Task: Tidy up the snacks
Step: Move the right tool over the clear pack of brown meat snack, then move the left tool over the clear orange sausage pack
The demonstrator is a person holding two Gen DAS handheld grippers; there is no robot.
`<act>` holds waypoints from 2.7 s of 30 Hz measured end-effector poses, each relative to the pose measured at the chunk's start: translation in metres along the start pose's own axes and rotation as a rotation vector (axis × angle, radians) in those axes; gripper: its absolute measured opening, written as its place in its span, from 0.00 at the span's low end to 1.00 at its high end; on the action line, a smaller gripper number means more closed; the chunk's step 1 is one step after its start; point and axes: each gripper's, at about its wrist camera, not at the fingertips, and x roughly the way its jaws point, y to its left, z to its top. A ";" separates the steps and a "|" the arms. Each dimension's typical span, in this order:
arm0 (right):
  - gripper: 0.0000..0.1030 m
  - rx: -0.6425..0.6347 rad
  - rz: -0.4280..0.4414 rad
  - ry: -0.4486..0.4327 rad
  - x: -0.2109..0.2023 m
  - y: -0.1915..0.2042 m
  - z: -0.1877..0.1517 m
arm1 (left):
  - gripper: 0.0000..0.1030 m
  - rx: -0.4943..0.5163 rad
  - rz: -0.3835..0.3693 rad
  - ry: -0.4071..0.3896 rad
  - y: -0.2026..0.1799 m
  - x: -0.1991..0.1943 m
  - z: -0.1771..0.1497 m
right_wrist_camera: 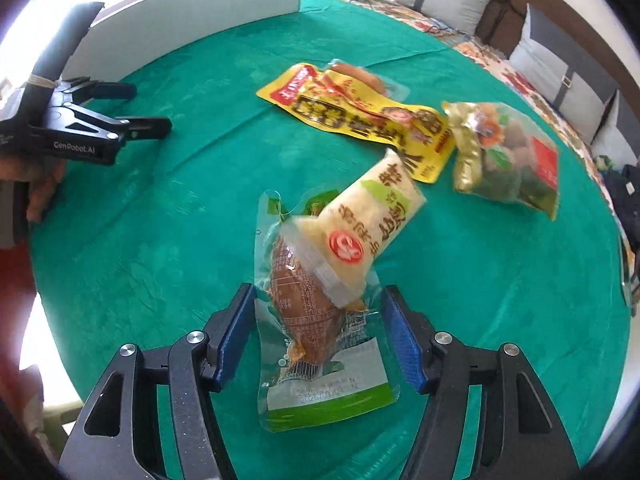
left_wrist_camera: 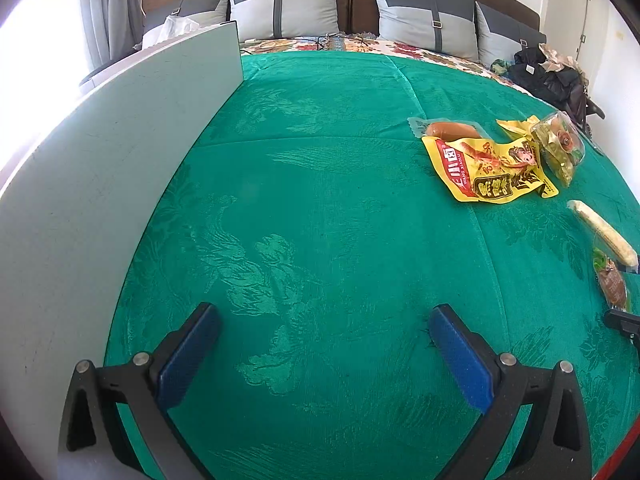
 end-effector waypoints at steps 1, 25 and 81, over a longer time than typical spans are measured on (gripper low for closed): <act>0.80 0.046 -0.011 -0.010 -0.001 -0.011 -0.009 | 1.00 0.000 0.000 0.000 0.000 0.000 0.000; 0.91 0.249 0.007 -0.141 0.000 -0.038 -0.035 | 0.94 0.090 -0.191 0.037 -0.046 0.006 0.125; 0.92 0.252 0.009 -0.143 0.003 -0.037 -0.036 | 0.74 0.067 -0.125 0.133 -0.030 -0.002 0.035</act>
